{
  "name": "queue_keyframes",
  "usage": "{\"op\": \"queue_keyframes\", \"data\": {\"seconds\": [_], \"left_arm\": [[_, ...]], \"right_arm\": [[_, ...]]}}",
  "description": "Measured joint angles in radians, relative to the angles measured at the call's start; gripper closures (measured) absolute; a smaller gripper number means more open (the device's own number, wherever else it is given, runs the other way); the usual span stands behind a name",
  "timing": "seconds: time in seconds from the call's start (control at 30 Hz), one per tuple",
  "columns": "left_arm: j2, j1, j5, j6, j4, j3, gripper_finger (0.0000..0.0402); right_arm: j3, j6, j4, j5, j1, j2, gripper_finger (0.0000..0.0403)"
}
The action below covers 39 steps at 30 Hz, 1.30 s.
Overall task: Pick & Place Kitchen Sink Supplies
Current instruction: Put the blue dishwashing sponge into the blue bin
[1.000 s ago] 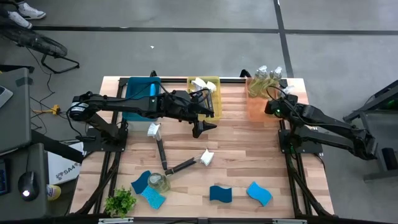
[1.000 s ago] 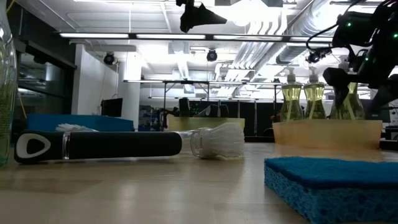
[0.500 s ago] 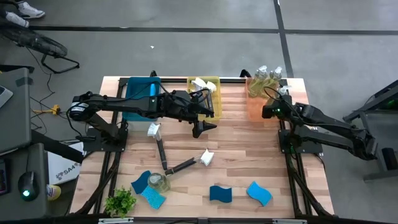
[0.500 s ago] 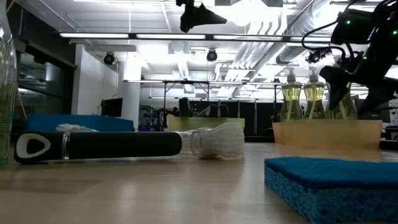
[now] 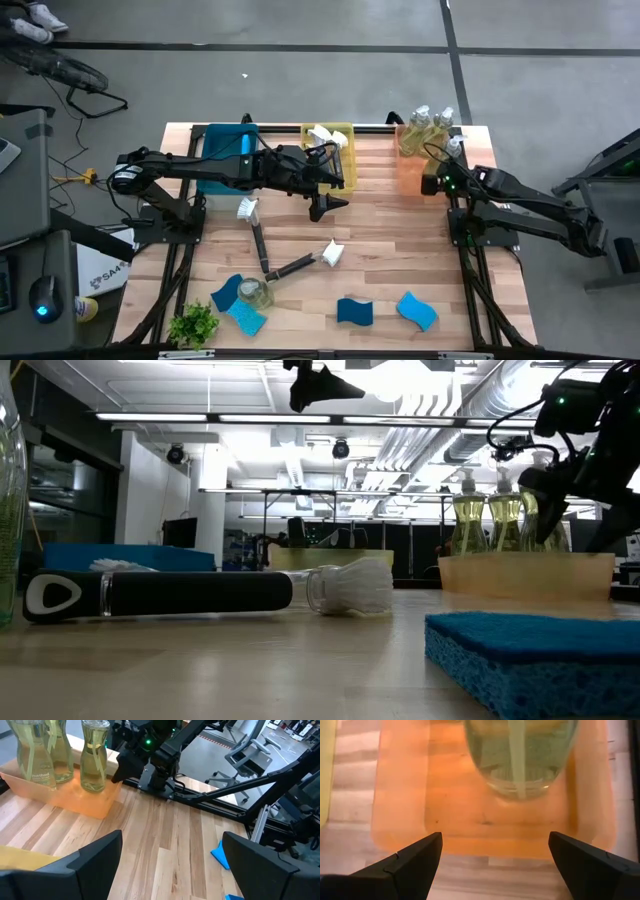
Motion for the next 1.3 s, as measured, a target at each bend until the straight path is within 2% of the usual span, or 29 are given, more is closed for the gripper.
{"op": "queue_keyframes", "data": {"seconds": [0.43, 0.7, 1.07, 1.3], "left_arm": [[0.000, 0.000, 0.014, 0.003, 0.000, 0.000, 0.0065], [0.000, 0.000, 0.016, 0.003, -0.038, 0.000, 0.0065], [0.000, 0.000, 0.019, 0.003, -0.047, 0.000, 0.0065], [0.000, 0.000, 0.035, 0.002, -0.047, 0.000, 0.0065]], "right_arm": [[0.002, -0.167, 0.055, -0.178, 0.000, 0.000, 0.0043], [0.002, -0.179, 0.128, -0.343, 0.009, -0.001, 0.0043], [0.002, -0.109, 0.144, -0.336, 0.031, -0.001, 0.0043], [0.002, -0.124, 0.147, -0.380, 0.032, -0.009, 0.0043]]}}
